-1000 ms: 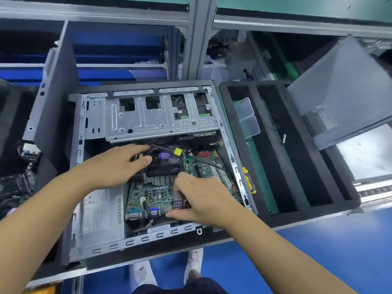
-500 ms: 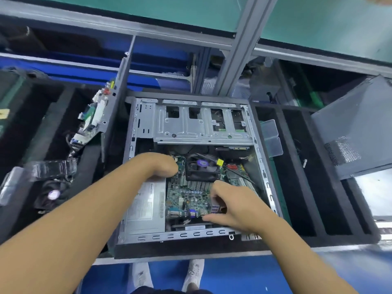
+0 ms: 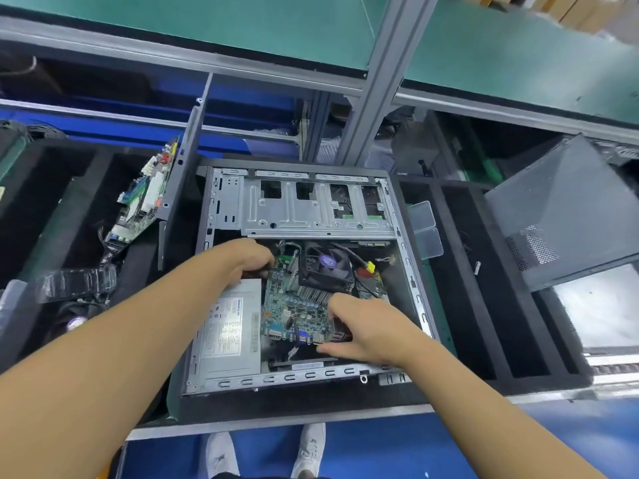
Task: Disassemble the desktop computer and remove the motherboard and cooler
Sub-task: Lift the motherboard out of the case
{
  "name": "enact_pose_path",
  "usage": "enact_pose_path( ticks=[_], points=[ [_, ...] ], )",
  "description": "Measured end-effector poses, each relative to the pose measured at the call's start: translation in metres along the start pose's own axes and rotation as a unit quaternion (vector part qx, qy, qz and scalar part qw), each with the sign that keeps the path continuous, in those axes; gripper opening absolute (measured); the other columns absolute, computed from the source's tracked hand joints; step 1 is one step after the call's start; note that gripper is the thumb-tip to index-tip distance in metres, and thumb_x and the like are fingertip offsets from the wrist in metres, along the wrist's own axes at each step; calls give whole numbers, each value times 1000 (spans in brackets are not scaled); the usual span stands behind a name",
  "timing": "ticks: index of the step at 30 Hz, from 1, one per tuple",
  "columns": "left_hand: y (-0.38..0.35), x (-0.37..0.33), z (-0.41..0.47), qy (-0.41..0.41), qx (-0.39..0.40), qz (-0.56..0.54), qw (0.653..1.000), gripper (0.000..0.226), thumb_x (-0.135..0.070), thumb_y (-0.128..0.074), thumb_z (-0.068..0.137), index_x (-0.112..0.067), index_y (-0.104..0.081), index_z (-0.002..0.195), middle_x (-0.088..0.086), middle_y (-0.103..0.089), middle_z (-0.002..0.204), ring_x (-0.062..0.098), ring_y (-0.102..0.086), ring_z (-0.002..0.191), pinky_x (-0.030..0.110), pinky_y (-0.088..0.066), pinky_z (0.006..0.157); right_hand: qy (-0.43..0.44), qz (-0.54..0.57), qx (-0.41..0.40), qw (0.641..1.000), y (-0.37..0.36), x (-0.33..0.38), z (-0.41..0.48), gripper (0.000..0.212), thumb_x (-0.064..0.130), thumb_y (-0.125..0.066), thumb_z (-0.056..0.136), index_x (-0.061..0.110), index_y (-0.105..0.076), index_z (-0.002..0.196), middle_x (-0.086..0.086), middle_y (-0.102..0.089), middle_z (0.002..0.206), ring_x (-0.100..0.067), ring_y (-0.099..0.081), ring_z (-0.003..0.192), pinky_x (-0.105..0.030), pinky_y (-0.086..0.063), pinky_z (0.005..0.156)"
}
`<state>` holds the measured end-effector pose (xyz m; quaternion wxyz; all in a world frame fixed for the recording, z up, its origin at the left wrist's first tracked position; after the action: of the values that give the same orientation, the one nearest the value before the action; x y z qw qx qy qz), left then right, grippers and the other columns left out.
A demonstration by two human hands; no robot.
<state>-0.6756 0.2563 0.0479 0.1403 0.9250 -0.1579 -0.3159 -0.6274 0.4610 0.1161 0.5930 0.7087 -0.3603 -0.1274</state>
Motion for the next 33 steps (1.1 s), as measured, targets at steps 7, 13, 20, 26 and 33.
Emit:
enact_pose_path(
  ticks=[7, 13, 20, 26, 33],
  points=[
    [2, 1, -2, -2, -3, 4, 1000, 13, -16, -58, 97, -4, -62, 94, 10, -63, 93, 20, -57, 82, 35, -46, 84, -10, 44, -15, 999, -3, -3, 1, 45, 68, -55, 83, 27, -41, 94, 8, -49, 84, -19, -49, 67, -34, -43, 59],
    [-4, 4, 3, 9, 21, -32, 999, 38, -10, -63, 93, 3, -55, 127, 21, -57, 133, 35, -56, 124, 45, -45, 108, -37, 6, -20, 999, -3, -10, -5, 47, 73, -47, 81, 29, -39, 95, 8, -50, 86, -20, -50, 64, -39, -46, 61],
    [0, 7, 11, -1, 32, -80, 996, 8, -4, -61, 93, 3, -60, 97, 21, -64, 112, 30, -63, 108, 44, -48, 105, -47, -27, -6, 999, -8, -2, -5, 51, 76, -39, 84, 27, -35, 96, 9, -43, 87, -23, -47, 65, -40, -43, 62],
    [8, 13, 12, -1, 1, -64, 998, 11, -3, -57, 94, 4, -61, 102, 21, -66, 107, 29, -66, 101, 41, -53, 98, -50, -17, 0, 999, -9, 8, 1, 48, 75, -42, 85, 29, -30, 93, 8, -42, 86, -21, -45, 63, -40, -41, 58],
    [11, 12, 3, 12, 0, -103, 995, 13, 6, -56, 94, 6, -57, 108, 21, -63, 92, 21, -63, 58, 24, -55, 44, -18, -58, 16, 998, -8, 14, 2, 43, 66, -40, 93, 25, -37, 106, 3, -52, 102, -20, -45, 57, -42, -51, 59]
  ],
)
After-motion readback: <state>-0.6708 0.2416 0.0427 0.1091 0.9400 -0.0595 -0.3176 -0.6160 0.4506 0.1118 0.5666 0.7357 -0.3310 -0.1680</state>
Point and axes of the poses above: each hand's wrist, its own z-axis towards the middle knuckle, its own y-axis out of the back of the hand, x = y × z, the point moved 9 cm from there along z, towards the middle knuckle
